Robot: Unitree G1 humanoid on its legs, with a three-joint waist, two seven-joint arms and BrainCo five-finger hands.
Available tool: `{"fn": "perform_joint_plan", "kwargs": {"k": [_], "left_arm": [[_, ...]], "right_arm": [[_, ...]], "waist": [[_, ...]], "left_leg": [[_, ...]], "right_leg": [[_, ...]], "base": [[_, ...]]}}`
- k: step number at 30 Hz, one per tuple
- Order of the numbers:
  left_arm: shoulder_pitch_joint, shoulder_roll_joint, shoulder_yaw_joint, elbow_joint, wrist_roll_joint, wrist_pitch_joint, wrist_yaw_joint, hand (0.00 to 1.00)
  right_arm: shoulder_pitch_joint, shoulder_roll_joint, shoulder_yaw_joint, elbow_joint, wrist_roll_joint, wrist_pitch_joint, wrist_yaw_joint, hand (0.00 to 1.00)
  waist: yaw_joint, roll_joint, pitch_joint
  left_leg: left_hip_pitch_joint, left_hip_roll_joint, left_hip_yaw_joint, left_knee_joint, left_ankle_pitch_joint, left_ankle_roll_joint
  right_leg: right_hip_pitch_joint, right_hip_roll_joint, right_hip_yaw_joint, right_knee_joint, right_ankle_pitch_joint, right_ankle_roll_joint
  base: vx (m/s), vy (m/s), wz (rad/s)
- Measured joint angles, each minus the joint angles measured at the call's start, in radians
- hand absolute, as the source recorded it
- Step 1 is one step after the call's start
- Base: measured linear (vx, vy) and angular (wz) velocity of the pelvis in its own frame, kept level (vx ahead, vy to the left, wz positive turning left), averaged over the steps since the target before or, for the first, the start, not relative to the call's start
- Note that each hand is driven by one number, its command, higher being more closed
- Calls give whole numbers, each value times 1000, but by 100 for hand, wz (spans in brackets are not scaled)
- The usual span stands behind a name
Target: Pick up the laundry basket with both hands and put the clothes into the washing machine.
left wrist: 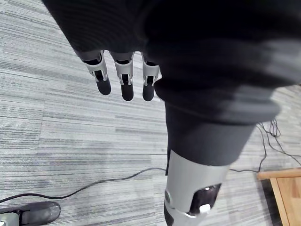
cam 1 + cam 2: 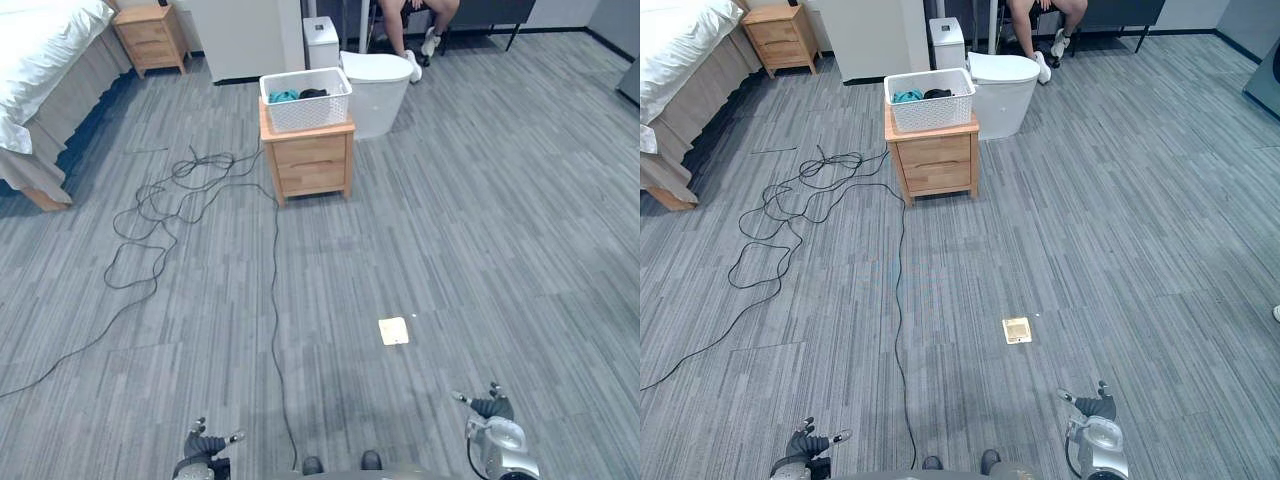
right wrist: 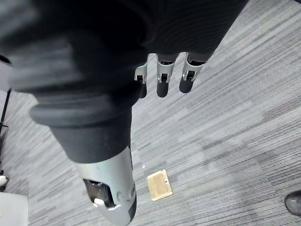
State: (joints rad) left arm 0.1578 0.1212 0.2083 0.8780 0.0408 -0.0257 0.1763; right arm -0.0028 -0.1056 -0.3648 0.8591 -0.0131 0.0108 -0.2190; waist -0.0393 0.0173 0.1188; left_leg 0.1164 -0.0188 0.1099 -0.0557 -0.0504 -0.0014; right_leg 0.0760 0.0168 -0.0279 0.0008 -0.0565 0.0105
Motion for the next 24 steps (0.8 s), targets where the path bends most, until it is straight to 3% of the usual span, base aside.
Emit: {"fn": "perform_joint_plan", "kwargs": {"k": [24], "left_arm": [[0, 0, -20, -6, -1, -1, 0, 0]], "right_arm": [[31, 25, 2, 0, 0, 0, 0, 0]], "waist": [[3, -23, -1]], "left_leg": [[11, -1, 5, -16, 0, 1]], "right_leg": [[6, 0, 1, -7, 0, -1]], "base": [[0, 0, 0]]}}
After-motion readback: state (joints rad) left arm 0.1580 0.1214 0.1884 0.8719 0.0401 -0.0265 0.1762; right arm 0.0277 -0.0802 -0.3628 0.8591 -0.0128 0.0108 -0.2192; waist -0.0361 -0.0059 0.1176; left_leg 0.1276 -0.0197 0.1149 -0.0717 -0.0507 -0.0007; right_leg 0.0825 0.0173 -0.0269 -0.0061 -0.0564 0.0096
